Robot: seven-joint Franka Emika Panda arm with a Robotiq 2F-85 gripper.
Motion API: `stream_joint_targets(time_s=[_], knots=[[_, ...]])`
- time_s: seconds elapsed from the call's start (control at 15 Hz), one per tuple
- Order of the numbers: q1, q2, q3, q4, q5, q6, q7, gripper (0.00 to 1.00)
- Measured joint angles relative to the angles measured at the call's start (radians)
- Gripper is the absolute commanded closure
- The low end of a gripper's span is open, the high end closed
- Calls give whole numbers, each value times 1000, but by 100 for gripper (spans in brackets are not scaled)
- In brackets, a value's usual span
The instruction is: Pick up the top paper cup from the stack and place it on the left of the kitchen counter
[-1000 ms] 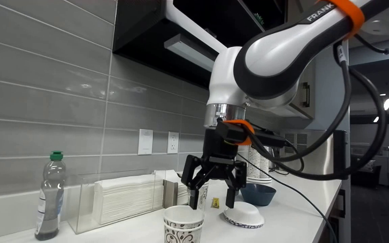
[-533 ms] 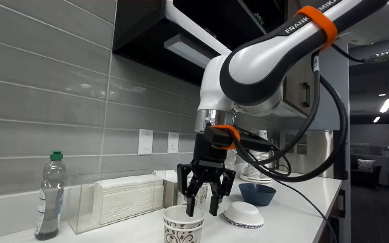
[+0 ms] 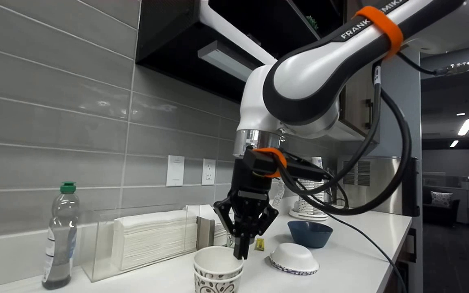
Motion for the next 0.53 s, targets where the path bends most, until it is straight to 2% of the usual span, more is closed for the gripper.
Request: stream_joint_targets(time_s=[0.53], knots=[[7,-1,-9,7,2,0,-9,99]])
